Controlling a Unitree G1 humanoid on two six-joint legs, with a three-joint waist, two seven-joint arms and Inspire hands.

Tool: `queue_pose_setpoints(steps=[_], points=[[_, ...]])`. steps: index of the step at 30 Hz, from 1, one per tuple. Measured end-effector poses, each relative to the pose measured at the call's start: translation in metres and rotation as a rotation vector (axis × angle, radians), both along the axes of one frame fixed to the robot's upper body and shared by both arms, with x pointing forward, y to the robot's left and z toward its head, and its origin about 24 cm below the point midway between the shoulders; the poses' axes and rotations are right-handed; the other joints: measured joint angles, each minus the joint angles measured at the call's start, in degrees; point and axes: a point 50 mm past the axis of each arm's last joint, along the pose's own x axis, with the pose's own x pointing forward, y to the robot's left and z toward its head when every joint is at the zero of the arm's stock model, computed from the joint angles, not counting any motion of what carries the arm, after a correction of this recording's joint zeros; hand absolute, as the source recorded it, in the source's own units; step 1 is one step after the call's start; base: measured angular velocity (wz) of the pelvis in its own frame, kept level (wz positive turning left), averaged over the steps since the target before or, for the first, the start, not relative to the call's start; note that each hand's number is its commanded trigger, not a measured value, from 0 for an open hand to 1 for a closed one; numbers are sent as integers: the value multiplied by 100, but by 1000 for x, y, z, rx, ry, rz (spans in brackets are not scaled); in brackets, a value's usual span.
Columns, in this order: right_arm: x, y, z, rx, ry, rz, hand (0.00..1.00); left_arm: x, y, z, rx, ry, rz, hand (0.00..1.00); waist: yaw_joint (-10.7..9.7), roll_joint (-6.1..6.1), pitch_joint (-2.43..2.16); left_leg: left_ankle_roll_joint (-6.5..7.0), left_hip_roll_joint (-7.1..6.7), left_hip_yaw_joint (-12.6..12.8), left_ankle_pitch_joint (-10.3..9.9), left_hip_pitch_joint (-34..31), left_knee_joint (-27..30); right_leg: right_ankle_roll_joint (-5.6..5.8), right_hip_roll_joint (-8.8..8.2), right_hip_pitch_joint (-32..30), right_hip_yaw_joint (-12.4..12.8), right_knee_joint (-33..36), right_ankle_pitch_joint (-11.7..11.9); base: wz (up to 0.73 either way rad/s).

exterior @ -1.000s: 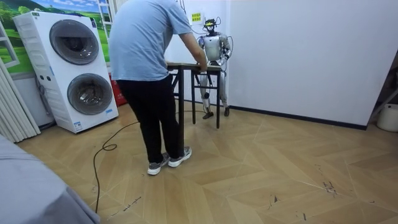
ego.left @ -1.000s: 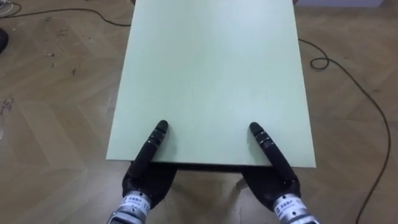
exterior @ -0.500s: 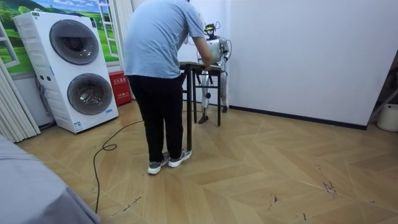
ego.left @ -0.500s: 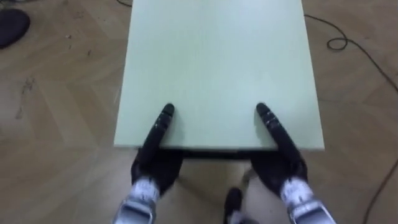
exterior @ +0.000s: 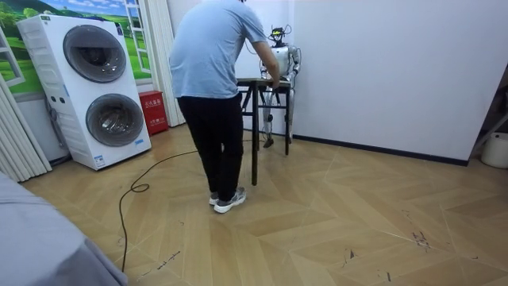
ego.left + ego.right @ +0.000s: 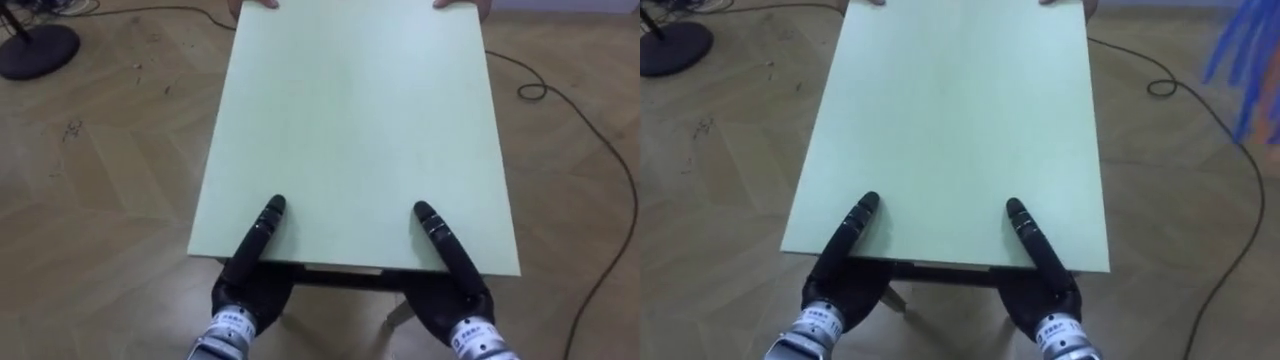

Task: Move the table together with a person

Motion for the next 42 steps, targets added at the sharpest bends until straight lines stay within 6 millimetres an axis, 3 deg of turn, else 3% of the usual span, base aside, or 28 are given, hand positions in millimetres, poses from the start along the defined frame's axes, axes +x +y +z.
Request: queue_pose_setpoints(steps=[6,13,15,16,17,18,19,20,21,23,26,27,33,40,42], points=[[-4,7,-2,19,14,14,100,-9,7,-3,0,-4,16,100,-39,-13,-4,65,-19,37,159,247,-344,116,124,354,17,-669,321,-3],[-3,8,-2,19,10,29,100,-11,10,-3,-1,-11,25,100,-20,-19,-6,57,76,-212,180,259,-407,140,213,650,-224,-1113,370,16],[-3,9,-2,21,14,45,100,-16,12,-4,-4,-2,38,100,13,-32,-7,-74,77,-219,252,309,-315,135,248,873,-235,-1315,390,13],[-3,10,-2,20,16,50,100,-17,13,-4,-4,1,41,100,24,-56,8,-135,83,-219,287,267,-119,146,211,974,-178,-1413,417,20],[-4,10,-3,21,22,50,100,-18,13,-4,-5,4,43,100,100,-208,95,-303,88,-386,324,-80,557,218,-1,1135,245,-1528,465,65],[-4,8,-3,20,14,39,100,-15,10,-3,-6,-5,34,100,-15,-247,112,-279,104,-864,375,-507,182,306,-105,1095,640,-1499,521,98],[-3,6,-2,23,0,31,100,-12,9,-1,1,-20,24,100,-111,-227,100,-290,157,-1053,614,-728,-177,337,-113,1000,716,-1460,504,91],[-2,4,-1,28,-11,26,100,-9,9,2,17,-41,19,100,-21,-359,83,-74,174,-742,886,-884,-131,470,-158,830,705,-1379,431,35],[-2,4,0,32,-22,28,100,-8,8,5,16,-54,18,100,135,-368,77,-71,192,-565,888,-894,-154,473,-197,831,352,-1404,402,0],[-1,4,1,25,-27,33,100,-9,9,5,15,-50,20,100,287,-301,87,-71,176,-573,888,-809,-163,438,-219,913,5,-1420,364,-5],[-2,7,1,25,-25,48,100,-14,11,4,13,-40,35,100,463,-187,86,-79,165,-654,890,-633,-273,400,-184,1105,-143,-1492,273,7],[-2,7,1,18,-27,51,100,-16,10,3,7,-34,39,100,559,-156,82,-140,150,-659,926,-575,-345,375,-178,1152,-217,-1508,245,5],[2,8,3,-4,-48,68,100,-22,10,1,-22,-36,67,100,836,-150,83,-270,198,-950,1003,-609,-500,264,-104,1185,-482,-1489,98,21],[2,10,2,-24,-46,92,100,-27,13,-2,-47,-19,82,100,917,-90,76,-317,186,-1375,1032,-687,-464,262,-142,1440,-976,-1484,31,45],[2,10,2,-30,-49,93,100,-27,13,-2,-54,-19,80,100,882,-38,71,-321,162,-1578,1038,-820,-345,253,-196,1497,-1272,-1397,-43,68]])
